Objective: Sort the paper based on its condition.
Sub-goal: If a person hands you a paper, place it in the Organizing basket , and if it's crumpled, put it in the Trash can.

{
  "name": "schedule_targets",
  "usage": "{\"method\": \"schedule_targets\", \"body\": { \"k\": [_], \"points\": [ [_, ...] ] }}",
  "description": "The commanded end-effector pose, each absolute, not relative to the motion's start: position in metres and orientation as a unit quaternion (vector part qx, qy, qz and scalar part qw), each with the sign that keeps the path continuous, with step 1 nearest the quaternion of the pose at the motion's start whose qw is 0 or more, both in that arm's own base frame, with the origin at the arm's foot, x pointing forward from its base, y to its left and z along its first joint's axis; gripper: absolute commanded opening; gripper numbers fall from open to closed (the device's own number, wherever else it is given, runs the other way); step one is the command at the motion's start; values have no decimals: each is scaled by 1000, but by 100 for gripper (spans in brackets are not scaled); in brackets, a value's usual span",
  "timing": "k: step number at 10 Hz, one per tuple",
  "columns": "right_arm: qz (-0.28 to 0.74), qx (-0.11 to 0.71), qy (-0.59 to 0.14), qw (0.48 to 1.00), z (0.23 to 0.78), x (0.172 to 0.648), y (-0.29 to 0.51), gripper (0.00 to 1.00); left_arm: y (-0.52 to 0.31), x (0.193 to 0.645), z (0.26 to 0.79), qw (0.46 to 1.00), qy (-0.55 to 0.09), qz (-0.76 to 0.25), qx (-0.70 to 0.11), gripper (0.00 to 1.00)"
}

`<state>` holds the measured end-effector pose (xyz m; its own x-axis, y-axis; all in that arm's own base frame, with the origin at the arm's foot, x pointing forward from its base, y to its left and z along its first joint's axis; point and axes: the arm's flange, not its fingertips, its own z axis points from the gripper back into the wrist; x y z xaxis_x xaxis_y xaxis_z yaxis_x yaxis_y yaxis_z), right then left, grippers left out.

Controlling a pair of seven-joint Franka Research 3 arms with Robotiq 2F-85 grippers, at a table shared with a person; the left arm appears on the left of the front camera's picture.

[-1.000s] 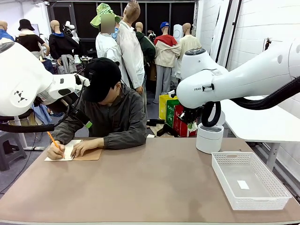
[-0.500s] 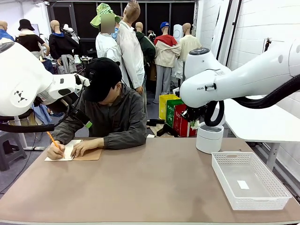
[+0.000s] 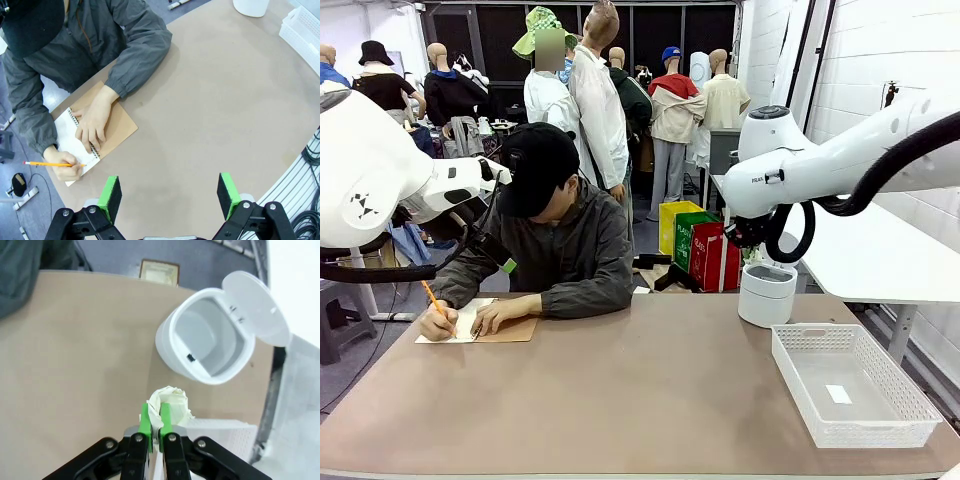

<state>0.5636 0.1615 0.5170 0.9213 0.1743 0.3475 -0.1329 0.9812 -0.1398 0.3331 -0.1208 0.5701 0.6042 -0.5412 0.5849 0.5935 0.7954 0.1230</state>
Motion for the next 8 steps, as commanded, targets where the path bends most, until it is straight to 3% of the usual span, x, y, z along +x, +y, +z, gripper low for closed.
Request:
{"method": "schedule_targets", "body": {
  "k": [1,8],
  "points": [
    [37,-64,-198,977,510,591,162,8,-120,333,570,895,-311,-317,-41,100],
    [-39,-110,-206,972,470,633,125,8,-120,333,570,895,-311,-317,-41,100]
  ]
}}
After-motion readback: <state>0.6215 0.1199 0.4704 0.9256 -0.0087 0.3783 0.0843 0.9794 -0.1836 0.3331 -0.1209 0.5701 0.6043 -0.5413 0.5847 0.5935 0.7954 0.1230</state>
